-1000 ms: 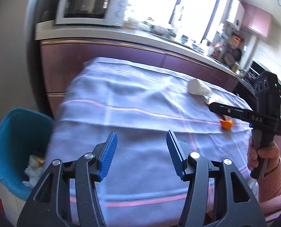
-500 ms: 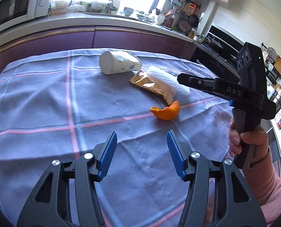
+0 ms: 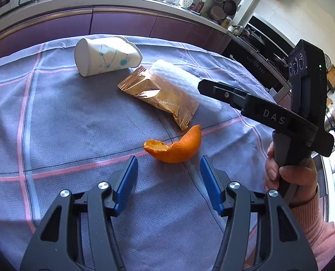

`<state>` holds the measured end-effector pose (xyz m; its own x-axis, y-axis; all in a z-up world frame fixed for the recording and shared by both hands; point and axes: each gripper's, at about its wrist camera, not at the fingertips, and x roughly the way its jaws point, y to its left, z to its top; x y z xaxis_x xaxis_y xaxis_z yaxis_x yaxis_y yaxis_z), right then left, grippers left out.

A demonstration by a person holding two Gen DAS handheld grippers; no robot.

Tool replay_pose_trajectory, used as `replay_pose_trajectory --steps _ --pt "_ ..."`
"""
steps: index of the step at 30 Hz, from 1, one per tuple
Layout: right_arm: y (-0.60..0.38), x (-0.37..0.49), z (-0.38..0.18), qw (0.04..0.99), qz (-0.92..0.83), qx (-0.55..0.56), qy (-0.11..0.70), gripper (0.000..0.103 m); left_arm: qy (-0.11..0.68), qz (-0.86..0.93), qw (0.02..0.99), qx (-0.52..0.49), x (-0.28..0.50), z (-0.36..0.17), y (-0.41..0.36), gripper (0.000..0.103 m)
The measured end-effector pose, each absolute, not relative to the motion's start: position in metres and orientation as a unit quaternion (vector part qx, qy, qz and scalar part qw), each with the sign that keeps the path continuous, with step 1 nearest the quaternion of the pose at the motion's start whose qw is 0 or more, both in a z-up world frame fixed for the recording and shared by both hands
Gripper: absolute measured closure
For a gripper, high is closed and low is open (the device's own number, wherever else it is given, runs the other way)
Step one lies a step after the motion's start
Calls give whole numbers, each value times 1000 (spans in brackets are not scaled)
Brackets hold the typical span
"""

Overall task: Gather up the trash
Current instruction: 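Grasp the orange peel with the left gripper while the right gripper grasps the white foam net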

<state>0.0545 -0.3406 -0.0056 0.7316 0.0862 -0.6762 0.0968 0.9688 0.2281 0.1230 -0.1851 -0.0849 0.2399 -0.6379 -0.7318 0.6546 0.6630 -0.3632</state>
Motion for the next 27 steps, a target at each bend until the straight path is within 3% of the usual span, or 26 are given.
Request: replay_pose_trajectory --steps 11,16,21,27 --pt "-342 64 -19 909 3 117 401 51 468 -400 787 -21 137 -90 -193 63" --pt "-344 64 -19 907 0 116 404 63 464 -401 789 -24 135 -88 -191 70" --pt "-352 61 -18 908 5 137 397 86 456 -402 794 -21 130 -85 -186 76" --pt "-351 54 -12 914 9 148 379 89 441 -396 805 -8 120 -81 -175 82"
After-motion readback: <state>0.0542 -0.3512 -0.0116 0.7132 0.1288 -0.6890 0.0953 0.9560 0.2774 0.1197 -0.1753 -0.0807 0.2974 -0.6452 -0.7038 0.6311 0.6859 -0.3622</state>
